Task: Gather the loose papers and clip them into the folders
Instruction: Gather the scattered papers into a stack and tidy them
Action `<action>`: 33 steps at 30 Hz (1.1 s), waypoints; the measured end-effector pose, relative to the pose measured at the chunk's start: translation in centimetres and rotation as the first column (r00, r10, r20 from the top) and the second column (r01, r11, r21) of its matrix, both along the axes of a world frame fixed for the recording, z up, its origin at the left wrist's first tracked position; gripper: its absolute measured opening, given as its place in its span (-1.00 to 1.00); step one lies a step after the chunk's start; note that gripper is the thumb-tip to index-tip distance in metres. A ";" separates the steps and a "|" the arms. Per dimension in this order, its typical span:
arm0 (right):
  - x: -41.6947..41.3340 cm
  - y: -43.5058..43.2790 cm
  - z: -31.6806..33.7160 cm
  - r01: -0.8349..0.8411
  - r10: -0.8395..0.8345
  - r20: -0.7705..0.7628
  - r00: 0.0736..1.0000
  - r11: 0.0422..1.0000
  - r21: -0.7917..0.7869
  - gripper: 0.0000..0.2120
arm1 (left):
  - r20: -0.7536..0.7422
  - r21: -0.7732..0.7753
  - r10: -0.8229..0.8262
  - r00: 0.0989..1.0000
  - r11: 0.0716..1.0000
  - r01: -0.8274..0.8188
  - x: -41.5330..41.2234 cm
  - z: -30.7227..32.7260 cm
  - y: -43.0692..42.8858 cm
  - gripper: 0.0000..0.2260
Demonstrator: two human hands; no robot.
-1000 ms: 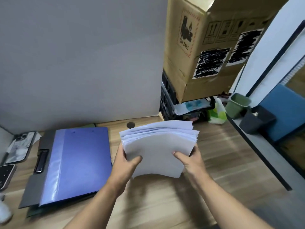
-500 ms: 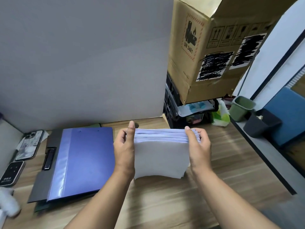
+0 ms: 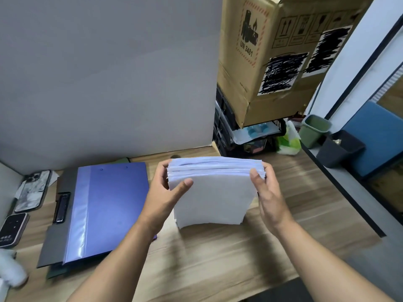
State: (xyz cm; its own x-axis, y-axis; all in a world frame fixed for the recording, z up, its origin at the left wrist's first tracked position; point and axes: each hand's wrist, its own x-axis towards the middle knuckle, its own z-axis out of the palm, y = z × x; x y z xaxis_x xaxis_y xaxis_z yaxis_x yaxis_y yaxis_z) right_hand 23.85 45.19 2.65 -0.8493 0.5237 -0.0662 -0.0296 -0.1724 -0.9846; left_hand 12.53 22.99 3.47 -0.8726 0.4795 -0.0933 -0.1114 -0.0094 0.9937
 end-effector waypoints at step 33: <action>1.0 13.6 -10.8 -0.125 -0.165 0.740 0.653 0.939 0.320 -0.64 | 0.691 -0.257 0.086 0.717 0.957 0.132 4.4 -13.1 12.8 -0.80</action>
State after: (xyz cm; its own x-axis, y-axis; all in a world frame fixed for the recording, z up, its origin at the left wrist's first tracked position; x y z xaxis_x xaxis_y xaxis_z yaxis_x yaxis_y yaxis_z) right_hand 24.83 58.76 -8.19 -0.5703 0.6517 -0.5000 0.7381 0.1396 -0.6600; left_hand 16.97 35.77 -9.67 -0.4989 0.3582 -0.7892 -0.7608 0.2550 0.5967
